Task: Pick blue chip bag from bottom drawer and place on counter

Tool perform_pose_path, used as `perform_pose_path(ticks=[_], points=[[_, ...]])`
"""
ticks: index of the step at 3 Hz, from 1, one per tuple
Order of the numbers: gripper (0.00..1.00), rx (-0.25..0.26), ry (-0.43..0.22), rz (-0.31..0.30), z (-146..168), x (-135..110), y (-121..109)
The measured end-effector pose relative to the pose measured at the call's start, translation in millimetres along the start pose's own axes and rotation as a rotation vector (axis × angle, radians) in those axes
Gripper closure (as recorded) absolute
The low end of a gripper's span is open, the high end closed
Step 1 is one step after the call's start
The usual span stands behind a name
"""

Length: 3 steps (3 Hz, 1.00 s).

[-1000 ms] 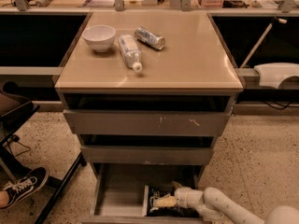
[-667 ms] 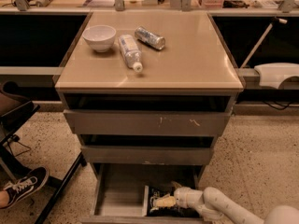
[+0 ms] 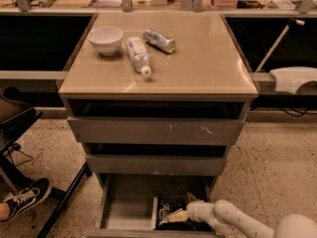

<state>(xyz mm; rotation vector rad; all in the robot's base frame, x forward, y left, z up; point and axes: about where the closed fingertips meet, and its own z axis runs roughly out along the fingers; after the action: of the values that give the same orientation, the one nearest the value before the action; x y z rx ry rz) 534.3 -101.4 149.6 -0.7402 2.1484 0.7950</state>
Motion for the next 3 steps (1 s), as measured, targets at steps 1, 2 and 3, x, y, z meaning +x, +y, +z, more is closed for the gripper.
perform_pose_path(ticks=[1, 2, 3], points=[[0.0, 0.0, 0.0, 0.0, 0.0, 0.1, 0.1], [0.0, -0.075, 0.047, 0.037, -0.5, 22.2, 20.9], [0.0, -0.143, 0.095, 0.097, 3.3, 48.2, 40.7]])
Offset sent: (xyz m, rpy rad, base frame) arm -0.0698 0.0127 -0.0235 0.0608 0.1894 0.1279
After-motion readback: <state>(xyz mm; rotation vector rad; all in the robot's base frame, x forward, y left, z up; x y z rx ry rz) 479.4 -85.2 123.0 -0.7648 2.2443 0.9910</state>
